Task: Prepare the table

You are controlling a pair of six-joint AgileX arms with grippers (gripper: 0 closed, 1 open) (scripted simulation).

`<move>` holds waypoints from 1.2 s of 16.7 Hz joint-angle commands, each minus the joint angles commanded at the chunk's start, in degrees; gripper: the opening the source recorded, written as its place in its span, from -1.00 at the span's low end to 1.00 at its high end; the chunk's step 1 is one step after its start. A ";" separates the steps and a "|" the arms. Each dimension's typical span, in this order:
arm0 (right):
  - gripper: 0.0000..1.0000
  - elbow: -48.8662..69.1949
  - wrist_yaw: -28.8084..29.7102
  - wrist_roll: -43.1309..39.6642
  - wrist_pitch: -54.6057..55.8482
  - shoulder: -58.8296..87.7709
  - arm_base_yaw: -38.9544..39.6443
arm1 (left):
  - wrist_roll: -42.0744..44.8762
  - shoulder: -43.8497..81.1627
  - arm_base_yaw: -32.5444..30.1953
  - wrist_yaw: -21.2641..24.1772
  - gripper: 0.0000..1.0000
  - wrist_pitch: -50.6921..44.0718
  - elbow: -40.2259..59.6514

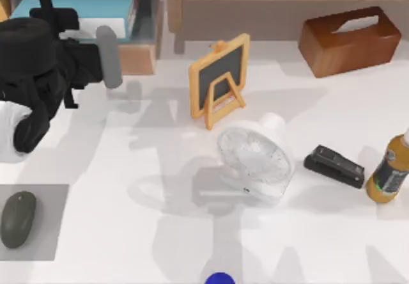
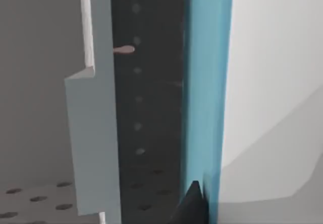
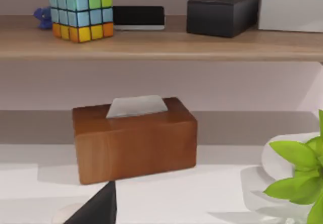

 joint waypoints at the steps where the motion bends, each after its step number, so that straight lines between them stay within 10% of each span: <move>1: 1.00 0.00 0.00 0.00 0.00 0.00 0.00 | 0.04 0.87 0.12 0.18 -1.00 -0.10 0.93; 8: 1.00 0.00 0.00 0.00 0.00 0.00 0.00 | 0.15 4.29 0.69 0.70 -1.00 -0.66 4.10; 20: 1.00 0.00 0.00 0.00 0.00 0.00 0.00 | 0.15 4.29 0.69 0.70 0.81 -0.66 4.10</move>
